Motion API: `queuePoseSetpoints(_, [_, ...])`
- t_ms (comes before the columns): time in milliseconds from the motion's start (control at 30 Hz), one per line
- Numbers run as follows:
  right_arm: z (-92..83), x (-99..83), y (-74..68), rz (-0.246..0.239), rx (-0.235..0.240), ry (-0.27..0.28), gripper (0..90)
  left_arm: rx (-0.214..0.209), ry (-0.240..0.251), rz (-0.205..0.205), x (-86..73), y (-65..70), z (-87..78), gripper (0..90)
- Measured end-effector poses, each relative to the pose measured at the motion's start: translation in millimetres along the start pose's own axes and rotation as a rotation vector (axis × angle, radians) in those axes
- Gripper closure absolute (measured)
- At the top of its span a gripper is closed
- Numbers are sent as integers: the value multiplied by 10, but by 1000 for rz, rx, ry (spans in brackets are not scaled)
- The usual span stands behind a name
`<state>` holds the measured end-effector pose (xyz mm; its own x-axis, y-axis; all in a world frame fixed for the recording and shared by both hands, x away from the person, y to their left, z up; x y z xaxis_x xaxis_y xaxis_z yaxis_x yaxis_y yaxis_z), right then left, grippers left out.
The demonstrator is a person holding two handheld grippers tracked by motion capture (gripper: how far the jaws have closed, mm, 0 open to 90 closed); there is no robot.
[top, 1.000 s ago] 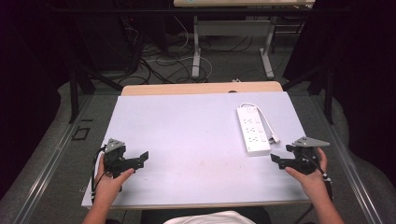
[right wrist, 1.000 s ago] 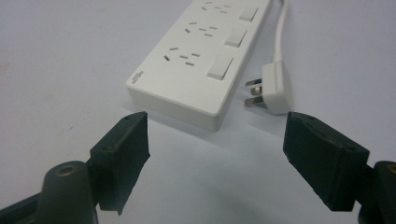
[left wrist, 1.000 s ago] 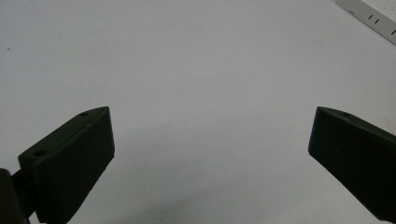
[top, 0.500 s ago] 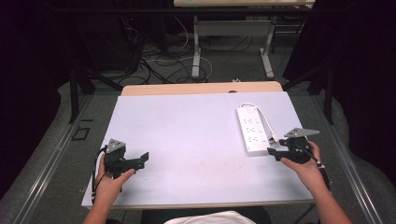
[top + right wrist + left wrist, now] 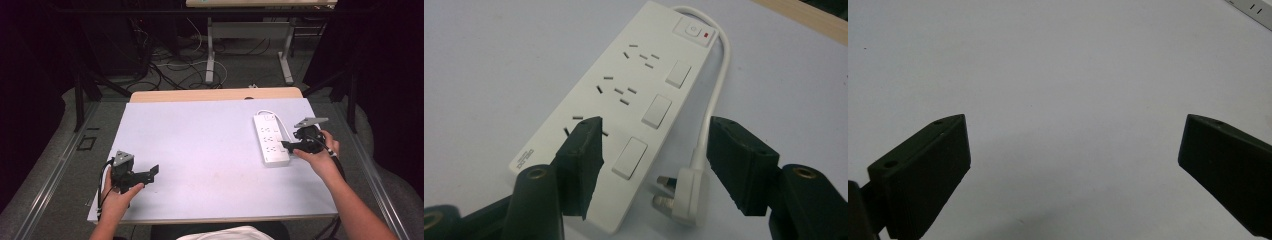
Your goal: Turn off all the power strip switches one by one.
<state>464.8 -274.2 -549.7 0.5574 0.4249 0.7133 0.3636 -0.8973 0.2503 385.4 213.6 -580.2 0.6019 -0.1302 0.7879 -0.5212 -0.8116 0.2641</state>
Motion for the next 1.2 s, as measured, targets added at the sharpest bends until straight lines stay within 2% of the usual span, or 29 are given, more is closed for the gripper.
queuePoseSetpoints(67, [21, 26, -8, -5, 7, -2, 392, 1, 4, -3, -3, 0, -1, 4])
queuePoseSetpoints(100, [65, 66, 7, -49, -18, -11, 393, 1, 4, -5, -5, -1, -4, 4])
queuePoseSetpoints(133, [65, 66, 7, -49, -18, -11, 393, 1, 2, -6, -7, -2, -6, 4])
queuePoseSetpoints(167, [112, 112, 13, -78, -30, -14, 395, 3, 2, -5, -8, -7, -9, 4])
queuePoseSetpoints(300, [185, 173, 5, -89, -28, -20, 396, 6, 1, -10, -17, -16, -14, 3])
queuePoseSetpoints(467, [316, 301, 22, -53, -28, -38, 405, 6, 2, -5, -13, -13, -20, 3])
queuePoseSetpoints(600, [371, 371, 28, -44, -19, -26, 423, 5, 4, -9, -14, -18, -18, 3])
queuePoseSetpoints(700, [450, 435, 61, -12, -19, -26, 442, 5, 6, -7, -12, -28, -19, 3])
queuePoseSetpoints(900, [551, 480, 119, 18, -17, -49, 443, 8, 2, -8, -19, -41, -20, 4])
queuePoseSetpoints(1000, [609, 491, 145, 34, -23, -83, 440, 6, -1, -7, -21, -41, -16, 3])
queuePoseSetpoints(1167, [656, 530, 174, 35, -26, -86, 449, 7, -3, -6, -24, -49, -11, 4])
queuePoseSetpoints(1200, [664, 537, 177, 49, -30, -90, 454, 7, -3, -6, -24, -50, -11, 4])
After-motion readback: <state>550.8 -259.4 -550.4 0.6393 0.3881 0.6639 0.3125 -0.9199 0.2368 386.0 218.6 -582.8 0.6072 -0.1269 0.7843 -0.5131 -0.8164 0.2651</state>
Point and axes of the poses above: each handheld gripper's, and its own axes: z roughly forward along the jaws, x roughly out of its top, y roughly to its right, the point moved 9 cm from there along z, roughly forward along the jaws, and after that the axes turned 13 degrees about -x, right-handed, at the moved point
